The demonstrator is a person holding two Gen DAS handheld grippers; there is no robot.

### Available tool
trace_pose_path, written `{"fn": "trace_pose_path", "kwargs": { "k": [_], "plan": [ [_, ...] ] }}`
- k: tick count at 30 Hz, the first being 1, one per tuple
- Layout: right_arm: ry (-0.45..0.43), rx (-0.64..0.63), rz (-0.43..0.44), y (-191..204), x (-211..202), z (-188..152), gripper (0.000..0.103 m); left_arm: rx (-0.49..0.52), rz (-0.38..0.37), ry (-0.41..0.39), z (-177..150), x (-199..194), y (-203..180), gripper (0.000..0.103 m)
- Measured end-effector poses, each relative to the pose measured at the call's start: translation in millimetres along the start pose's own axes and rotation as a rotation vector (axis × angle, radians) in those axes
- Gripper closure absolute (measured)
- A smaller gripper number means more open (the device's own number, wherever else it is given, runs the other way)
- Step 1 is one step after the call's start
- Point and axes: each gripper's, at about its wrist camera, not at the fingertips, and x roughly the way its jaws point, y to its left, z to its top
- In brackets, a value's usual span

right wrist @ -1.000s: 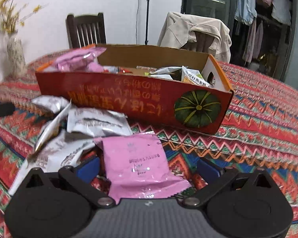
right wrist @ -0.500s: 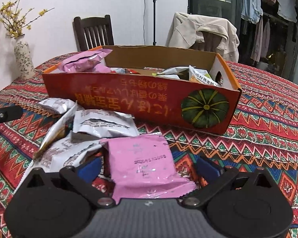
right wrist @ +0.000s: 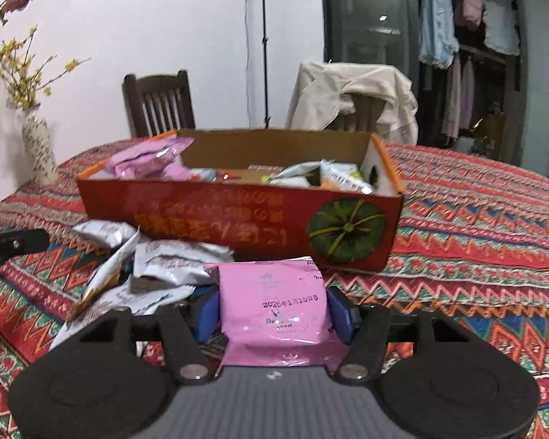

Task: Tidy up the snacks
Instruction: 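Grasp a pink packet with the right tool while the left tool grasps a white wrapper, then carry both packets over the orange box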

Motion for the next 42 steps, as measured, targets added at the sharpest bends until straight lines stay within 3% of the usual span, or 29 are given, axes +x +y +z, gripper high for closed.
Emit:
{"fn": "trace_pose_path", "kwargs": {
  "k": [17,26,28,29,31,32,36,42],
  "plan": [
    [-0.092,0.044,-0.022,-10.4,-17.1,0.0,0.042,0.047,-0.071,0.085,0.0,9.4,-59.1,0.000],
    [-0.105,0.040,-0.017,-10.1,-21.0,-0.4,0.042,-0.011,-0.092,0.190,-5.0,36.6,-66.0,0.001],
    [-0.104,0.040,-0.016,-10.3,-21.1,-0.4,0.042,-0.027,-0.096,0.208,-6.3,41.4,-64.7,0.011],
    [-0.104,0.040,-0.016,-10.2,-21.0,-0.5,0.042,-0.041,-0.109,0.225,-7.4,43.9,-62.4,0.023],
    [-0.104,0.039,-0.016,-10.2,-21.1,-0.5,0.042,-0.060,-0.116,0.222,-7.5,43.5,-58.6,0.036],
    [-0.103,0.039,-0.016,-10.7,-21.3,-0.8,0.042,-0.073,-0.133,0.225,-7.2,43.1,-55.7,0.051],
    [-0.100,0.038,-0.015,-10.9,-21.1,-1.3,0.042,-0.097,-0.164,0.220,-7.1,40.7,-49.7,0.059],
    [-0.097,0.039,-0.015,-10.4,-20.0,-1.9,0.042,-0.064,-0.169,0.183,-6.8,29.5,-49.4,0.061]
  ]
}}
